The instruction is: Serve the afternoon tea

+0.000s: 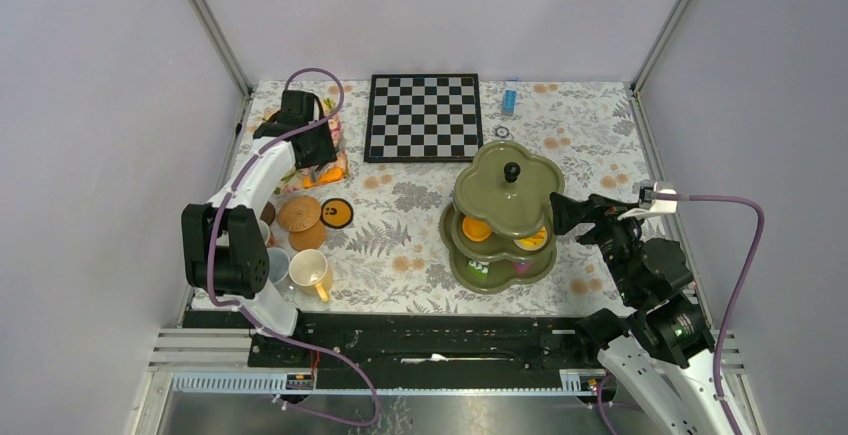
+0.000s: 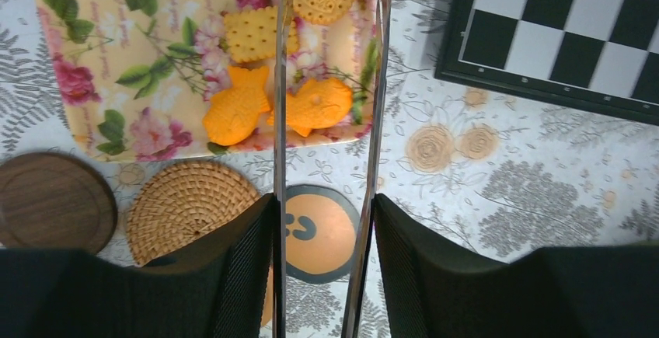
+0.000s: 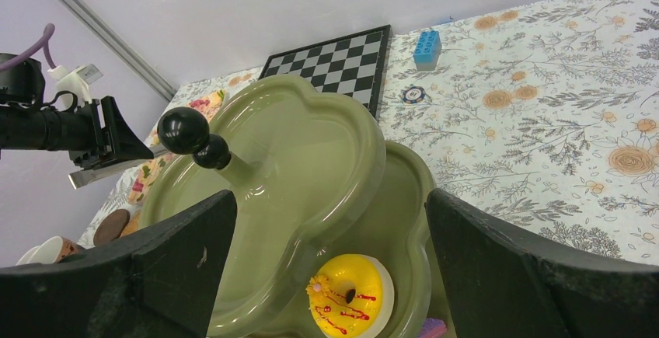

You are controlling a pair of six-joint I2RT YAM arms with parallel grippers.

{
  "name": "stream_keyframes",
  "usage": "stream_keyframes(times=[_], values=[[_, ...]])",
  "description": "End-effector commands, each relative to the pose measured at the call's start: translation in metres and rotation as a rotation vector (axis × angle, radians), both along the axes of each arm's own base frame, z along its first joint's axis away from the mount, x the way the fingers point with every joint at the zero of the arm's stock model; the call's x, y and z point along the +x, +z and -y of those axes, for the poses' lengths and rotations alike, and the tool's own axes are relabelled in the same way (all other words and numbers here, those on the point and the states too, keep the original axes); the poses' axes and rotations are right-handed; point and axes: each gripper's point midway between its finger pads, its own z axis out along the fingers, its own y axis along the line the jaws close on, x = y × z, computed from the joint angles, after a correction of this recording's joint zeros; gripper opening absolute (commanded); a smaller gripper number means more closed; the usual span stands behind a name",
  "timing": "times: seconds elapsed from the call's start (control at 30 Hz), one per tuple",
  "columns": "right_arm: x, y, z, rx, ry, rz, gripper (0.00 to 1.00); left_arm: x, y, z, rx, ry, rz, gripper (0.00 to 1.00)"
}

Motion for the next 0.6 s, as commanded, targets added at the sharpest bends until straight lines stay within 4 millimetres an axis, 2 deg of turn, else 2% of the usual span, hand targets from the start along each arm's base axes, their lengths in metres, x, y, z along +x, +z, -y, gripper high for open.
stream_keyframes(times=[0.0, 0.13, 0.57], values=[[0.000, 0.008, -0.003, 0.014, 0.014, 0.030, 0.98, 0.014, 0.019, -0.020, 0.090, 0.046, 0.065, 0.50], [0.000, 0.007, -0.003, 0.012, 0.014, 0.027, 0.98, 0.016, 0.023, -0.018, 0.080, 0.036, 0.095, 0.49], [0.001, 0.007, -0.004, 0.009, 0.017, 0.024, 0.98, 0.024, 0.010, -0.012, 0.057, 0.015, 0.067, 0.51]])
